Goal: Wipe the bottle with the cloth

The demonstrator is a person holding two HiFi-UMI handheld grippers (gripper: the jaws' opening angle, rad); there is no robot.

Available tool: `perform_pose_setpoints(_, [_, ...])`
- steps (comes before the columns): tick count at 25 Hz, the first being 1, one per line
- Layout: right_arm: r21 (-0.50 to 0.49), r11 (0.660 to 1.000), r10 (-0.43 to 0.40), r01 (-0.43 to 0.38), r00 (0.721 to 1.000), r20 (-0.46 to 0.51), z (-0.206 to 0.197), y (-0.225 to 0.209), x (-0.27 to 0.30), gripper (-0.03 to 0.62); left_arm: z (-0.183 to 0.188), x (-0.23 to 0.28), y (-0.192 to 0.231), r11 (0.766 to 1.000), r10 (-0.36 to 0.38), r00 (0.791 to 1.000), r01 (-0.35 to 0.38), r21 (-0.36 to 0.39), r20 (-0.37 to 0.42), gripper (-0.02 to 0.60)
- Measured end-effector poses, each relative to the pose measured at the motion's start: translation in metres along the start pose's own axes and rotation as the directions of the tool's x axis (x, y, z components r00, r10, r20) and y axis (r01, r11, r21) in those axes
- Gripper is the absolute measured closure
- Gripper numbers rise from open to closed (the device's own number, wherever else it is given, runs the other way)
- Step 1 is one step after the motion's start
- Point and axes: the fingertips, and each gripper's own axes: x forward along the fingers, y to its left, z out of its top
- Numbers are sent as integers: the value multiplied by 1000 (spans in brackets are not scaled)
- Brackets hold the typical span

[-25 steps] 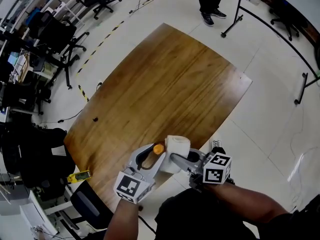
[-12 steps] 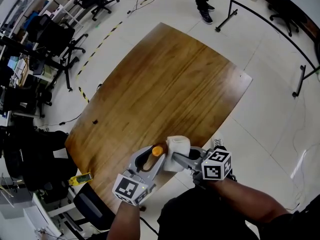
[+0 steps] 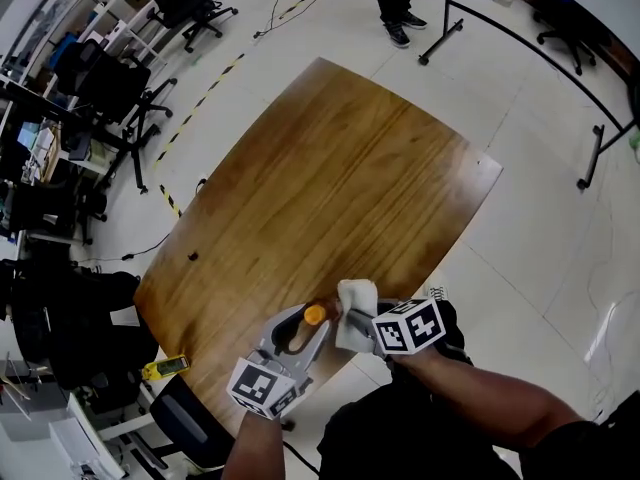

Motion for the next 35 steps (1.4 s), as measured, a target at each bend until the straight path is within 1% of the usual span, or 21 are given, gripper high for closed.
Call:
perform_pose_setpoints(2, [-15,1000,17,-18,1000,-24,1,-2,-6,510,1,3,-3,1000,-5,1000,5,5,4,416])
perform_pose_setpoints(4, [-28,997,73,-74,997,-36,7,-1,-15,510,3,4,-2,1000,-5,1000,5,9,9,417])
perform_pose_setpoints(6, [-72,984,159,-162,986,-43,17,5,-30,510,3,4,-1,1000,-4,1000,4,16,14,417])
perform_pose_setpoints(8, [-135,953,268,-272,962,-46,32,15,-50,510,3,4,-1,1000,-3,1000,2,28,17,417])
perform_pose_setpoints(10, [-186,903,382,-387,922,-63,48,32,-69,510,3,1,-3,1000,2,1000,-2,21,16,417])
perform_pose_setpoints(11, [-197,872,441,-448,894,-84,57,42,-76,510,3,0,-4,1000,3,1000,-3,12,19,417])
perform_pose_setpoints(13, [-184,802,551,-569,822,-143,73,59,-82,510,6,0,-4,1000,7,999,-8,9,35,417])
perform_pose_setpoints(14, [-170,769,593,-617,787,-170,81,66,-80,510,7,0,-4,1000,9,999,-10,16,42,416])
perform_pose_setpoints(15, [-157,742,625,-652,757,-191,88,73,-77,510,7,0,-3,1000,11,999,-12,25,46,417])
perform_pose_setpoints(16, [-145,722,646,-677,734,-210,95,78,-72,510,7,0,-3,999,12,999,-13,30,47,417])
perform_pose_setpoints(17, [-130,707,660,-696,714,-235,99,83,-67,510,7,0,-3,999,11,999,-13,31,45,417])
perform_pose_setpoints(19, [-104,688,664,-718,681,-307,101,88,-56,510,7,1,-5,1000,5,999,-6,28,41,417])
perform_pose_setpoints(21, [-93,683,643,-725,656,-395,97,86,-45,510,9,2,-6,1000,-6,999,5,30,35,416])
perform_pose_setpoints(23, [-73,685,618,-725,632,-468,90,79,-35,510,10,3,-6,999,-17,1000,16,33,25,416])
perform_pose_setpoints(25, [-43,687,610,-725,608,-508,86,73,-30,510,10,3,-6,999,-22,1000,21,29,21,416])
perform_pose_setpoints(27, [-28,688,603,-725,593,-534,86,68,-26,510,10,4,-5,1000,-17,999,17,15,33,414])
perform_pose_setpoints(31, [17,681,606,-732,551,-573,86,66,-21,510,11,2,-4,1000,-2,999,2,-2,43,412])
perform_pose_setpoints(32, [25,681,605,-732,544,-581,85,65,-19,510,10,1,-3,1000,8,998,-7,-13,57,411])
perform_pose_setpoints(33, [21,686,595,-727,545,-591,85,62,-16,510,9,1,-2,1000,19,997,-17,-25,72,411])
perform_pose_setpoints(35, [-24,710,540,-704,565,-624,81,50,-8,510,10,2,-2,999,31,997,-28,-33,72,411])
